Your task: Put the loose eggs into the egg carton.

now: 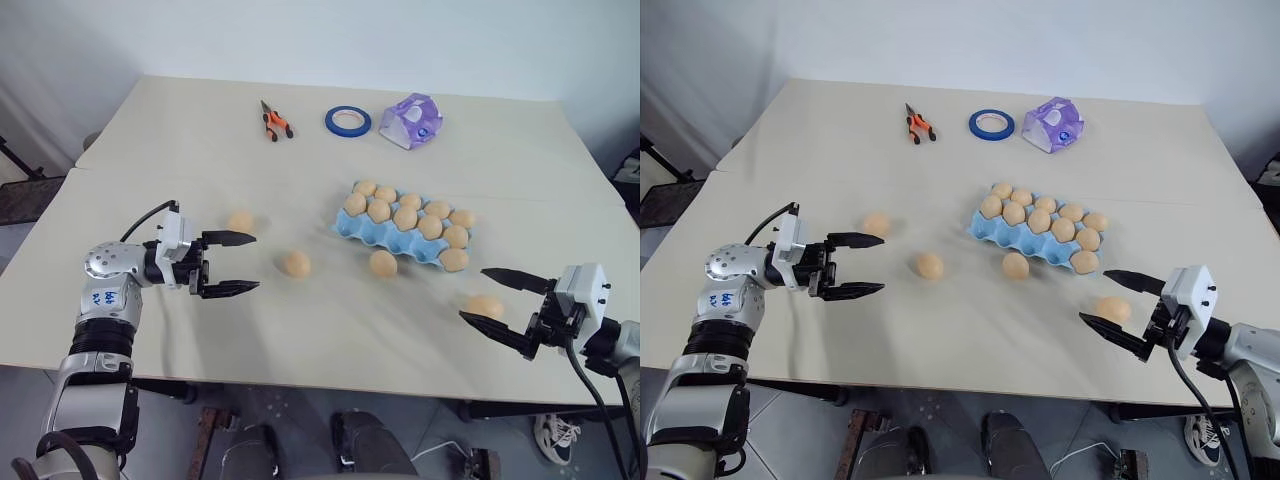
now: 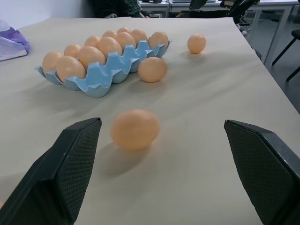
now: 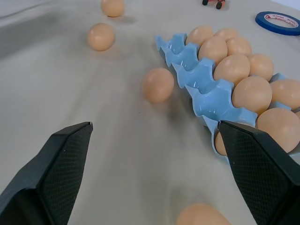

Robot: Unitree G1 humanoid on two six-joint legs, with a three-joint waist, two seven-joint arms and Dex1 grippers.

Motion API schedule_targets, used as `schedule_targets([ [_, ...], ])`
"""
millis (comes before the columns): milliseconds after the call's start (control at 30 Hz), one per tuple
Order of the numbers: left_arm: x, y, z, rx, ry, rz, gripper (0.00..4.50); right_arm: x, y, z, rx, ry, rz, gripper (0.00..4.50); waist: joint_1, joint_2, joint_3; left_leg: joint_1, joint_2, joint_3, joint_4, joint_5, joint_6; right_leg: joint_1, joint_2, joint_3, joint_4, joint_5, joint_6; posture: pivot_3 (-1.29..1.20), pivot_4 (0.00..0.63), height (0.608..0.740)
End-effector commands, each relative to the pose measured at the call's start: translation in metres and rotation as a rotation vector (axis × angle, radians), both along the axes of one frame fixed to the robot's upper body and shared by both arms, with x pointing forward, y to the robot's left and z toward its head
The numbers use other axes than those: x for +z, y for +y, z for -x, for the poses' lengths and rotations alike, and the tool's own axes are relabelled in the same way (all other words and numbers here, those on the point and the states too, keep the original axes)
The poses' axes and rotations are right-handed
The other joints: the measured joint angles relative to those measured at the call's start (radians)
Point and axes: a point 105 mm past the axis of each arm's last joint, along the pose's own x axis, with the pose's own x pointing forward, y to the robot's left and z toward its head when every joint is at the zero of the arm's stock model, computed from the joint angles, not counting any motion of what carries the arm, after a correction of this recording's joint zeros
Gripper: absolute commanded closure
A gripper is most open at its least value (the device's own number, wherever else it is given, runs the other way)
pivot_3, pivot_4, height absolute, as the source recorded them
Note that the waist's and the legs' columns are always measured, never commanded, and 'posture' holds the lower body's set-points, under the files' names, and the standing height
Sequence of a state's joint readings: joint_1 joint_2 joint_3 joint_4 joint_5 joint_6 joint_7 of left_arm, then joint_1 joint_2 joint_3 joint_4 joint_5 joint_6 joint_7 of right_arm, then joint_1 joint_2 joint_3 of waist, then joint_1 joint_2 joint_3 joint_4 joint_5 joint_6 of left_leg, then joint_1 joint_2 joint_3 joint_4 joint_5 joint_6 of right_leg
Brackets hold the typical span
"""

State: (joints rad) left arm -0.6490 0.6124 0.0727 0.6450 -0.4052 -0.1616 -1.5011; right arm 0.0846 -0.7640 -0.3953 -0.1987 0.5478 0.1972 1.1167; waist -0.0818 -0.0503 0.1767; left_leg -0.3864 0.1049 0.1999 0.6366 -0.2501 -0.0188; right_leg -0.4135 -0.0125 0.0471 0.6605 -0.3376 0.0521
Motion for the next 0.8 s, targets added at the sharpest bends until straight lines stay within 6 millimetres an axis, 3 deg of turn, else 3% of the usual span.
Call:
schedule_targets([
  [33,0.003,0.002,0.004,-0.047,-0.009,-0.026,0.03,0.009,0.000,0.000,0.002,-0.039,0.023,0.00,0.000,0.000,0.000,0.000,0.000,0.000,0.000,0.000,0.000,0.000,0.000,0.000,0.000,0.000,0.000,0.00,0.150,0.740],
  [200,0.015,-0.003,-0.005,0.003,-0.009,0.054,0.03,0.015,-0.004,-0.002,-0.056,-0.045,0.018,0.00,0.001,0.000,0.000,0.000,0.000,0.000,0.000,0.000,0.000,0.000,0.000,0.000,0.000,0.000,0.000,0.00,0.150,0.740],
  [400,0.011,-0.009,-0.001,-0.049,0.001,0.035,0.03,0.023,-0.018,0.006,-0.218,-0.036,0.013,0.00,0.002,0.000,0.000,0.000,0.000,0.000,0.000,0.000,0.000,0.000,-0.001,0.000,0.000,0.000,0.000,0.00,0.150,0.740],
  [567,0.015,-0.017,-0.001,-0.118,0.011,0.084,0.03,0.009,-0.029,0.034,-0.334,-0.004,0.063,0.00,0.017,0.000,0.000,-0.001,0.000,-0.002,-0.002,0.000,-0.001,0.000,0.000,-0.001,-0.002,-0.001,-0.001,0.00,0.150,0.740],
  [700,0.015,-0.031,-0.006,-0.165,0.000,0.088,0.03,-0.004,-0.026,0.057,-0.398,0.042,0.032,0.00,0.026,0.000,0.000,-0.001,-0.001,-0.002,-0.001,0.000,0.000,0.000,-0.001,-0.002,-0.002,-0.001,-0.001,0.00,0.150,0.740],
  [800,0.012,-0.040,-0.007,-0.200,-0.001,0.057,0.03,-0.013,-0.029,0.053,-0.475,0.034,0.032,0.00,0.022,0.000,0.000,0.000,-0.001,-0.001,-0.002,-0.001,0.001,0.001,-0.001,-0.002,-0.002,-0.001,-0.001,0.00,0.150,0.740],
])
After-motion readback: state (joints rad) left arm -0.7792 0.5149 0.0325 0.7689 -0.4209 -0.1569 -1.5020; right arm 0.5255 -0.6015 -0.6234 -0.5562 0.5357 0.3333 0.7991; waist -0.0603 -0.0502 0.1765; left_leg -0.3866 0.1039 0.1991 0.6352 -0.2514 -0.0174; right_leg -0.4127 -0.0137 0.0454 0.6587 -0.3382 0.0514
